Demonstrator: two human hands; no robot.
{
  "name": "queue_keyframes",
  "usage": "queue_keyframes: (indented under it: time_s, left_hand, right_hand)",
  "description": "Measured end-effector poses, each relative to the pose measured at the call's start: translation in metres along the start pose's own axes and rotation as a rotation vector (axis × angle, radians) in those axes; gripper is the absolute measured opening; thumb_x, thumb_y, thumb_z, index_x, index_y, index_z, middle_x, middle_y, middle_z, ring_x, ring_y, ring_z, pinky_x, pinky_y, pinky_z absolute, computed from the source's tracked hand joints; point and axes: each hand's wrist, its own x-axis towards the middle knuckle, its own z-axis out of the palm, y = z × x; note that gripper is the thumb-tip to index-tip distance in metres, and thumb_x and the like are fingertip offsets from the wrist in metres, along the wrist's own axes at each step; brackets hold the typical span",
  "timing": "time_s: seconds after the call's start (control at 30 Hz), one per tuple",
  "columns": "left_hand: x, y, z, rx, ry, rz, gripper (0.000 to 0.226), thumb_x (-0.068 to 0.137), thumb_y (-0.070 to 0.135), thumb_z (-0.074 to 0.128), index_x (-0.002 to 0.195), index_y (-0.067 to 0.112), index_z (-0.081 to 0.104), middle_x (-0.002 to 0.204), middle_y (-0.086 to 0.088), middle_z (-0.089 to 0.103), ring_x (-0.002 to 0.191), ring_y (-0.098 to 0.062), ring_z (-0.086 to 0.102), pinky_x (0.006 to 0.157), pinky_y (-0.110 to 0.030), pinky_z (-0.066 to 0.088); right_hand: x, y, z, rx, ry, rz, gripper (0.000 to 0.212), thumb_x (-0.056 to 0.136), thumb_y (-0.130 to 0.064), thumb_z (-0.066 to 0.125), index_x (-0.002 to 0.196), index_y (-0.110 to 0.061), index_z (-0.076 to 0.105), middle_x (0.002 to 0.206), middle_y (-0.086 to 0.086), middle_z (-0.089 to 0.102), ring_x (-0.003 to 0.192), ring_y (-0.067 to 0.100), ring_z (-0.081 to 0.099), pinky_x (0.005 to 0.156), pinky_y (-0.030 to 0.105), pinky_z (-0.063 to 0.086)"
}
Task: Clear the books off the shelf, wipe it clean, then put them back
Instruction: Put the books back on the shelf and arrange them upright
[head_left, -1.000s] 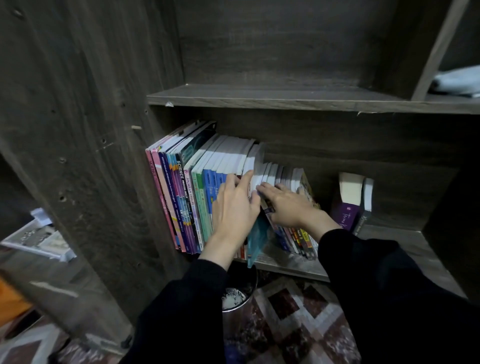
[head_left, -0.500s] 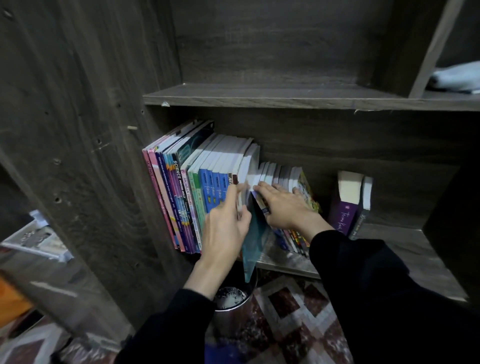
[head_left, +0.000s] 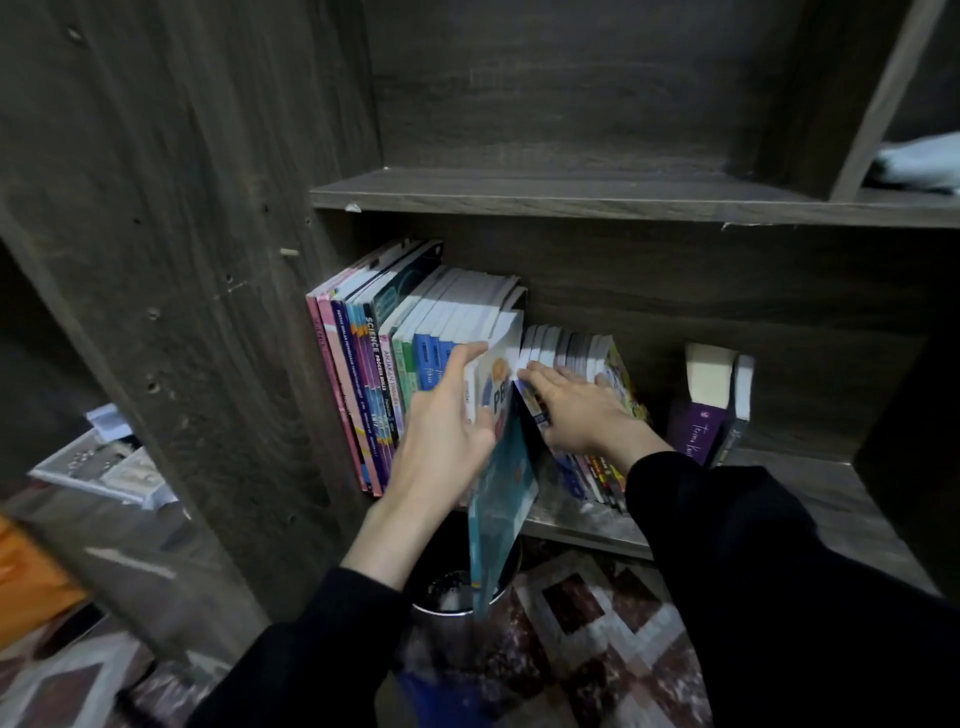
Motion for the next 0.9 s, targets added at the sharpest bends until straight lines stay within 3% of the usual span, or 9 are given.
queue_keyframes:
  time_s: [0.07, 0.2, 0.33, 0.4, 0.5, 0.6, 0.73, 0.83, 0.9]
  left_hand:
    - [-0.003, 0.01, -0.021, -0.002, -0.039, 0.008, 0.052, 0.087, 0.002, 0.061, 0.127, 0.028, 0.043, 0.073, 0.004, 0.063, 0.045, -0.006, 0.054, 0.041, -0.017, 0.047]
    - [-0.005, 0.03, -0.069, 0.023, -0.047, 0.006, 0.043, 0.082, -0.001, 0.064, 0.113, 0.027, 0.051, 0.082, 0.01, 0.061, 0.061, -0.001, 0.059, 0.04, -0.01, 0.043]
    - [-0.004, 0.033, -0.118, -0.006, -0.006, -0.035, 0.042, 0.069, 0.006, 0.07, 0.098, 0.035, 0.058, 0.086, 0.002, 0.07, 0.073, -0.016, 0.069, 0.058, -0.042, 0.059]
    - [-0.008, 0.034, -0.132, -0.003, 0.019, -0.065, 0.042, 0.073, 0.004, 0.07, 0.099, 0.035, 0.059, 0.086, 0.001, 0.07, 0.067, -0.015, 0.07, 0.052, -0.042, 0.058]
    - [-0.016, 0.03, -0.142, 0.099, 0.074, -0.08, 0.035, 0.079, 0.008, 0.068, 0.102, 0.031, 0.059, 0.086, 0.003, 0.067, 0.063, -0.007, 0.066, 0.039, -0.027, 0.052]
    - [-0.018, 0.023, -0.146, 0.2, 0.107, -0.106, 0.03, 0.08, 0.009, 0.064, 0.102, 0.029, 0.056, 0.087, 0.002, 0.064, 0.077, -0.012, 0.063, 0.04, -0.024, 0.05]
    - [-0.02, 0.021, -0.144, 0.261, 0.145, -0.105, 0.031, 0.081, 0.007, 0.061, 0.105, 0.025, 0.054, 0.079, 0.006, 0.056, 0.082, -0.019, 0.061, 0.048, -0.024, 0.05]
    - [-0.022, 0.018, -0.139, 0.266, 0.174, -0.111, 0.035, 0.082, 0.007, 0.061, 0.111, 0.024, 0.053, 0.087, -0.002, 0.059, 0.091, -0.025, 0.059, 0.06, -0.031, 0.051]
    - [-0.022, 0.015, -0.137, 0.283, 0.188, -0.115, 0.035, 0.082, 0.007, 0.061, 0.112, 0.023, 0.052, 0.087, -0.002, 0.058, 0.088, -0.021, 0.055, 0.055, -0.024, 0.045]
  right_hand:
    - [0.0, 0.0, 0.0, -0.01, -0.002, 0.003, 0.083, 0.087, -0.022, 0.055, 0.152, -0.029, 0.004, 0.16, -0.01, 0.0, 0.148, 0.021, 0.006, 0.114, 0.059, 0.011]
    - [0.0, -0.009, -0.001, 0.005, -0.012, 0.004, 0.083, 0.086, -0.018, 0.055, 0.153, -0.023, 0.006, 0.161, -0.007, 0.002, 0.147, 0.024, 0.007, 0.113, 0.062, 0.012]
    - [0.003, -0.01, -0.003, 0.015, -0.043, 0.012, 0.08, 0.087, -0.021, 0.055, 0.152, -0.023, 0.009, 0.16, -0.005, 0.007, 0.146, 0.024, 0.011, 0.112, 0.061, 0.015]
    - [0.004, -0.008, -0.005, 0.123, -0.018, 0.027, 0.074, 0.087, -0.021, 0.054, 0.15, -0.024, 0.018, 0.158, 0.0, 0.021, 0.142, 0.025, 0.024, 0.111, 0.057, 0.023]
    - [0.003, -0.02, -0.013, 0.327, 0.344, 0.058, 0.06, 0.091, -0.016, 0.049, 0.147, -0.019, 0.03, 0.146, 0.011, 0.043, 0.129, 0.03, 0.042, 0.106, 0.042, 0.035]
    - [0.003, -0.048, -0.03, 0.319, 0.704, -0.116, 0.048, 0.096, -0.018, 0.045, 0.143, -0.013, 0.038, 0.144, 0.01, 0.045, 0.132, 0.027, 0.039, 0.109, 0.035, 0.028]
    - [0.012, -0.09, -0.047, 0.154, 0.546, -0.375, 0.056, 0.098, -0.025, 0.043, 0.15, -0.018, 0.026, 0.155, 0.003, 0.028, 0.144, 0.02, 0.022, 0.116, 0.034, 0.013]
    - [0.018, -0.102, -0.045, 0.171, 0.386, -0.355, 0.071, 0.093, -0.021, 0.048, 0.153, -0.019, 0.009, 0.151, 0.008, 0.036, 0.135, 0.025, 0.037, 0.112, 0.033, 0.022]
    - [0.018, -0.1, -0.04, 0.207, 0.373, -0.297, 0.077, 0.09, -0.017, 0.051, 0.152, -0.018, 0.006, 0.146, 0.009, 0.043, 0.13, 0.028, 0.042, 0.111, 0.032, 0.024]
